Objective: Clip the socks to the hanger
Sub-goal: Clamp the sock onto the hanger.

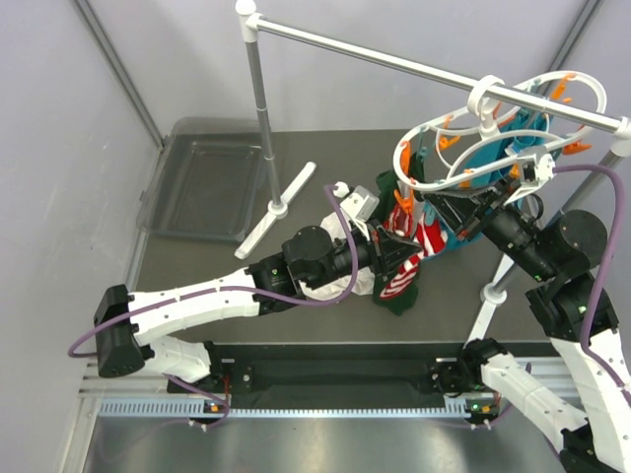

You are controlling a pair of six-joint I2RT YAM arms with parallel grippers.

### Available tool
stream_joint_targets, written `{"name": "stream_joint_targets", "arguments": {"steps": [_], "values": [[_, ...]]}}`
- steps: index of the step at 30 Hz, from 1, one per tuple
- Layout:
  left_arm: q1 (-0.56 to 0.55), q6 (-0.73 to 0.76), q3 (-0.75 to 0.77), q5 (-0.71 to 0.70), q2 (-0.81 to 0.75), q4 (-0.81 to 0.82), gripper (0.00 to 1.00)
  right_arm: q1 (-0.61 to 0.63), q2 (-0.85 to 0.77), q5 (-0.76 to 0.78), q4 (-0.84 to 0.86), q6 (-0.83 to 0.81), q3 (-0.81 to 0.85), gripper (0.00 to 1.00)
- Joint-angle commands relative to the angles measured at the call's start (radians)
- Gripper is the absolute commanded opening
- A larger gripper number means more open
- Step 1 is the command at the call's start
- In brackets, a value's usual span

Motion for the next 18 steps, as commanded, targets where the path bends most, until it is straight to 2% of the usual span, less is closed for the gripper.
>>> {"name": "stream_joint_targets", "arguments": {"steps": [1,18], "values": [[-0.004,0.016,0.035,-0.032,-0.002,0.055,0.00,0.018,0.002,-0.022,-0.156,0.013,-0.007,0.00],[-0.004,0.037,-0.013,-0.076,-0.042,0.035,0.00,0.018,0.023,-0.028,-0.146,0.014,0.005,0.00]]}}
